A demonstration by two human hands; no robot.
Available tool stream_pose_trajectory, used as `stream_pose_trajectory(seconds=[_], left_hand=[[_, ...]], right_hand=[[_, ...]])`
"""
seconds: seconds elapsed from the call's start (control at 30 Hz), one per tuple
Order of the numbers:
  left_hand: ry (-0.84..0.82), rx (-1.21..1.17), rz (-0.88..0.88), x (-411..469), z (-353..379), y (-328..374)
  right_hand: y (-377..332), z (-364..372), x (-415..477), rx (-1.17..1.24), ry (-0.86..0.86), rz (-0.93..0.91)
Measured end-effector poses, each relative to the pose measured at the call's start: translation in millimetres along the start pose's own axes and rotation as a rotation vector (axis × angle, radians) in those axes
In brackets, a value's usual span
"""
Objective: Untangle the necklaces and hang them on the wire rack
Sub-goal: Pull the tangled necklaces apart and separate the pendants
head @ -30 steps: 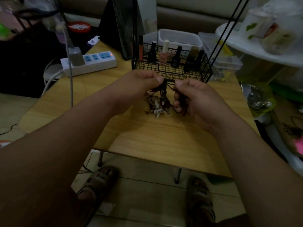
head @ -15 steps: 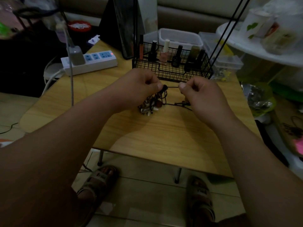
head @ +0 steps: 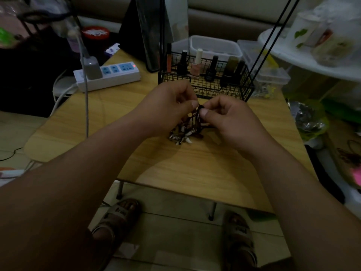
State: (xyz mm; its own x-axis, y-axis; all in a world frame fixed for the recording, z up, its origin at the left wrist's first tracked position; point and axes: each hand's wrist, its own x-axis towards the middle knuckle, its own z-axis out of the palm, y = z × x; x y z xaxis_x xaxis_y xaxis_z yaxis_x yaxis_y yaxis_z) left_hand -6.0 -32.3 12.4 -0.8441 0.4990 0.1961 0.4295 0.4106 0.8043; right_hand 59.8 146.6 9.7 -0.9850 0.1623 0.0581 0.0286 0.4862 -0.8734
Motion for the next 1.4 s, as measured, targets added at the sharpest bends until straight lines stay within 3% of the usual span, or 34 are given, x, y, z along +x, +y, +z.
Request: stream_pose_trajectory(seconds=[0.33, 0.43, 0.6, 0.73, 0.87, 1.0, 1.1, 1.23, 1.4], left_hand=[[-0.031, 0.070, 0.101, 1, -3, 0], [-0.005, 0.128, 0.095, 2, -3, -7], [0.051, 0.229, 0.071, 0, 0, -7], [0.039, 0.310, 0.004, 0, 3, -8], [0.031, 0.031, -0.125, 1, 4, -1], [-0.062, -0.398, -0.244, 0, 8, 7], [-0.161, -0.298, -0.188, -3, 13, 7], [-0.166, -0.160, -0.155, -4, 13, 9], [-0.060, -0.443, -0.208, 0, 3, 8]], right_hand=[[2, 0, -1, 0.080, -0.055, -0.001], [1, -1, -1, -0.009, -0.079, -0.012], [3, -1, -1, -0.142, 0.033, -0.042], [3, -4, 2, 0.029, 0.072, 0.032], [2, -7, 4, 0.320, 0.046, 0.125], [-2, -6, 3, 0.395, 0.030, 0.096], [-5, -4, 1, 0.435, 0.032, 0.095], [-6, -8, 1, 0.402, 0.077, 0.083], [-4, -18, 1, 0.337, 0.074, 0.126]])
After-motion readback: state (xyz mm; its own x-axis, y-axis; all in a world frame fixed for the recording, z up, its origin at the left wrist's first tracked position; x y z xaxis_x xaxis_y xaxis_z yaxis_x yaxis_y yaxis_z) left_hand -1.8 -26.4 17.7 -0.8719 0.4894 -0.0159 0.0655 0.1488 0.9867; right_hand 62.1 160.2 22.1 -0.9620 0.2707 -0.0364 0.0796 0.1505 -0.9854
